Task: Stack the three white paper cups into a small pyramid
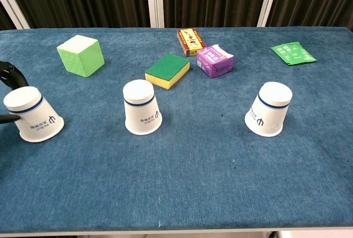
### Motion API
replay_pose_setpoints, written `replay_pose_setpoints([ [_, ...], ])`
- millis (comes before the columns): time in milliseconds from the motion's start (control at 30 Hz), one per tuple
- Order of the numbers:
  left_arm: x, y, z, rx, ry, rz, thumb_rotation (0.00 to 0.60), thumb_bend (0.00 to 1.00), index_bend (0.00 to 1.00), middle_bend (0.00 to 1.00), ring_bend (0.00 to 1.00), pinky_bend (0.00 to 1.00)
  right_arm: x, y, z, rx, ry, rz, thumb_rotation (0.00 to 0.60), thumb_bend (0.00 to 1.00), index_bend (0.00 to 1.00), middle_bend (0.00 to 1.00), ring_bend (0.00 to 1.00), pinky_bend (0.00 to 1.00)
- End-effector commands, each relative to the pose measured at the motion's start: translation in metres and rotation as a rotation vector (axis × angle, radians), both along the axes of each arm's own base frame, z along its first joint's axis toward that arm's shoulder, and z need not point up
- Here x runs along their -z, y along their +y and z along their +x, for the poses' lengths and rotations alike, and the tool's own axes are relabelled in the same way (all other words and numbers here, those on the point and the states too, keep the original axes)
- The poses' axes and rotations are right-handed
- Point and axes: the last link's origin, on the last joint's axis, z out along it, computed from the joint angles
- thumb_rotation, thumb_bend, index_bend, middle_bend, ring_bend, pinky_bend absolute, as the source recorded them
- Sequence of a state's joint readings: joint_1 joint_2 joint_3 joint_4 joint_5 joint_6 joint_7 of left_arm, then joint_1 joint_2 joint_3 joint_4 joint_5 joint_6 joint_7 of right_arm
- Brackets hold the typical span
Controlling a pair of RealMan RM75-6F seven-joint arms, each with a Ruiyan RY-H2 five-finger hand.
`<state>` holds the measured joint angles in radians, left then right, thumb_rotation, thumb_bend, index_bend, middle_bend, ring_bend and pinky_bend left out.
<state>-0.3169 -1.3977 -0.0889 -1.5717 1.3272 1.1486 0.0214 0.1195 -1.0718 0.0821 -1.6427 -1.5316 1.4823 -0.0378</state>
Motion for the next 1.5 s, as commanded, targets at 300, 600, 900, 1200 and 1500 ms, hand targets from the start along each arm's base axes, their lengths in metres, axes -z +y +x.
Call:
replay_pose_setpoints([
  [300,0.001,0.012,0.027,0.094,-0.009,-0.018,0.6,0.24,0.46,0.47,0.33,0.16,0.0,0.001,0.0,-0.001,-0.002,-0.002,0.6,0.2,0.0,0.07,0.0,0.03],
  [600,0.023,0.028,0.057,0.159,-0.032,-0.07,0.6,0.23,0.46,0.47,0.33,0.16,-0.002,0.005,-0.004,0.012,-0.004,-0.008,0.6,0.2,0.0,0.07,0.0,0.03],
  [900,0.042,0.036,0.074,0.207,-0.015,-0.092,0.6,0.24,0.46,0.47,0.33,0.16,-0.002,0.004,-0.007,0.021,-0.006,-0.006,0.6,0.2,0.0,0.07,0.0,0.03],
  [1200,0.051,0.039,0.082,0.232,0.024,-0.087,0.6,0.23,0.46,0.47,0.33,0.16,-0.003,0.005,-0.011,0.034,-0.008,-0.008,0.6,0.2,0.0,0.07,0.0,0.03],
  [1500,0.054,0.038,0.082,0.24,0.047,-0.095,0.6,0.23,0.37,0.44,0.32,0.16,-0.002,0.006,-0.014,0.043,-0.013,-0.006,0.6,0.2,0.0,0.07,0.0,0.03],
])
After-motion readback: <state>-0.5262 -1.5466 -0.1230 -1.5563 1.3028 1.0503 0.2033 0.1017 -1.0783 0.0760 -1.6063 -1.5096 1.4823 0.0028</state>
